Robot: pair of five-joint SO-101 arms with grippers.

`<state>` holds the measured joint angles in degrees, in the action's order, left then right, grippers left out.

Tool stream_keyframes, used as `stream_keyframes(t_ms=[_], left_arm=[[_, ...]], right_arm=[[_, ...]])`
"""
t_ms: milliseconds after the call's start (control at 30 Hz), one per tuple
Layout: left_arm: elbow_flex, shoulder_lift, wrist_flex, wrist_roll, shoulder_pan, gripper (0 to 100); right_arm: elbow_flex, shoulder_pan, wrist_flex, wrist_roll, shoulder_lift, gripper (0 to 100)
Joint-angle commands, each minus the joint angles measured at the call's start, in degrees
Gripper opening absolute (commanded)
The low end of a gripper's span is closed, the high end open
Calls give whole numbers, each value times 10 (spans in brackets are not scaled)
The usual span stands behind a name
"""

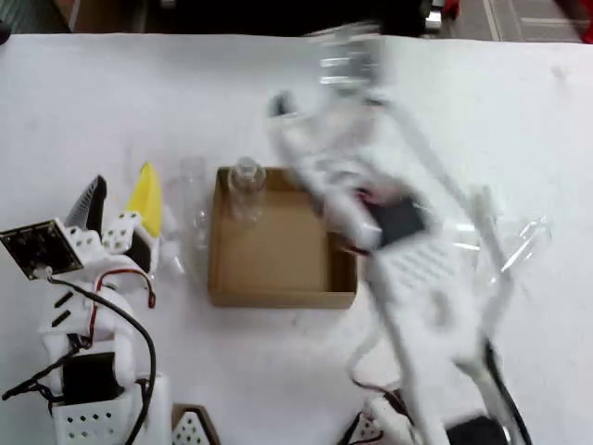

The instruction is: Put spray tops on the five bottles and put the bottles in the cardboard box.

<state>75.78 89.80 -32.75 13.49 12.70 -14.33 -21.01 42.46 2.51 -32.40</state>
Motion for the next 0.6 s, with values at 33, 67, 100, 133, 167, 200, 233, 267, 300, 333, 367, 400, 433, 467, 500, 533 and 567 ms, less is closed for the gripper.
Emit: stream_keyframes(t_ms=[33, 67, 100, 133, 167, 200, 233, 267, 300, 333, 367, 400, 433, 467, 500, 533, 567], left_arm=[[-6, 6, 11, 11, -6, 221], [-6, 6, 11, 25, -3, 221], [-6, 6, 11, 33, -3, 221], [-6, 6, 11, 35, -3, 221], [-6, 6, 11, 34, -3, 221], [-7, 4, 11, 34, -2, 215], [-7, 4, 11, 33, -2, 203], [-8, 4, 11, 23, -2, 187], [-9, 4, 13, 9, -2, 174], [-10, 3, 15, -4, -2, 165], [-11, 3, 16, -15, -2, 160], [-15, 3, 17, -24, -2, 162], [-25, 3, 17, -31, -2, 161], [-38, 2, 14, -42, -2, 161], [-54, 2, 5, -56, -2, 161], [-72, 2, -11, -72, -2, 161], [-92, 2, -32, -89, -2, 161]], right_arm=[[11, 169, 68, 54, -129, 233], [11, 202, 96, 62, -134, 233], [11, 233, 123, 65, -133, 233], [11, 262, 148, 65, -130, 233], [6, 286, 170, 65, -124, 233], [-7, 308, 184, 65, -118, 233], [-25, 324, 189, 65, -113, 233], [-47, 335, 189, 65, -106, 233], [-68, 338, 188, 65, -102, 233], [-91, 338, 182, 66, -100, 233], [-115, 337, 175, 68, -100, 233], [-135, 332, 165, 69, -100, 233], [-152, 323, 154, 69, -101, 233], [-169, 314, 145, 69, -101, 233], [-185, 305, 137, 69, -100, 233], [-204, 299, 128, 69, -100, 233], [-222, 294, 117, 69, -100, 233]])
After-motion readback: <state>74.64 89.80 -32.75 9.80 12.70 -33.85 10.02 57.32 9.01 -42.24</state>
